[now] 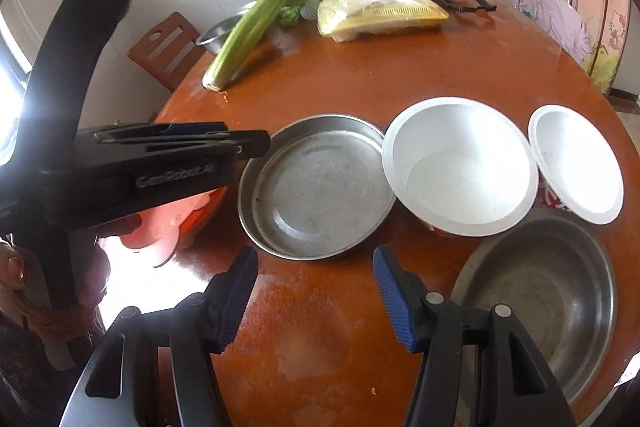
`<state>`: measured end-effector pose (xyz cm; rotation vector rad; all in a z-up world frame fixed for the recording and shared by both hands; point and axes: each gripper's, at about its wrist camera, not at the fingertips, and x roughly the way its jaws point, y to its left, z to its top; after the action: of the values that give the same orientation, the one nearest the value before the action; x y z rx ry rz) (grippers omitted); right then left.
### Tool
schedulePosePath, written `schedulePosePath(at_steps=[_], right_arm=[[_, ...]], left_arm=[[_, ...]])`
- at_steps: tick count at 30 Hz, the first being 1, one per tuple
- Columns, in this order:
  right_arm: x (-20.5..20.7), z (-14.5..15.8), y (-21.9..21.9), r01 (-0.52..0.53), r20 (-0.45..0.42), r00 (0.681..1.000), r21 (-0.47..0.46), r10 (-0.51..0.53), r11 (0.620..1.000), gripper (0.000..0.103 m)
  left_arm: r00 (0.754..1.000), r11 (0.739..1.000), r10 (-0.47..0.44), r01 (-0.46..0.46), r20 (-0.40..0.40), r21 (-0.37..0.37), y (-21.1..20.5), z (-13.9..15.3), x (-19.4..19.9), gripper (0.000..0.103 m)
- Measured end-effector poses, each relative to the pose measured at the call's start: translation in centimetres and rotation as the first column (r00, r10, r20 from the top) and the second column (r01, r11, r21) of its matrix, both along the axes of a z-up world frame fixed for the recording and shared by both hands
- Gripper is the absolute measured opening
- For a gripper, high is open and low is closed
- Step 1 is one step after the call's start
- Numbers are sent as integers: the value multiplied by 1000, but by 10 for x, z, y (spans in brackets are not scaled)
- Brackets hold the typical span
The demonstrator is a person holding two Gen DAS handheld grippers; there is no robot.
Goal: Organize plates and bowls
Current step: 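Grasp the rim of the gray metal pan with the left gripper, then lift the metal pan with the left gripper and carry it over the orange plate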
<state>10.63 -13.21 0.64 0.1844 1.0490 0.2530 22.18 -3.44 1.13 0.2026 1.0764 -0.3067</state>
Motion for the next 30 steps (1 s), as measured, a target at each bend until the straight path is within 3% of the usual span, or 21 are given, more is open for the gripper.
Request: schedulePosePath(at_steps=[18,25,30], right_arm=[[37,-28,14,68,-96,992,-94,-77,993,60],[43,-33,15,72,-99,992,-121,-84,990,60],[45,-34,16,74,-95,992,-134,-87,988,61]], left_arm=[[998,999,-42,42,-43,18,-8,-30,32,42],[997,998,-46,49,-67,42,-11,-42,35,31],[997,998,-42,45,-67,36,-8,-42,34,31]])
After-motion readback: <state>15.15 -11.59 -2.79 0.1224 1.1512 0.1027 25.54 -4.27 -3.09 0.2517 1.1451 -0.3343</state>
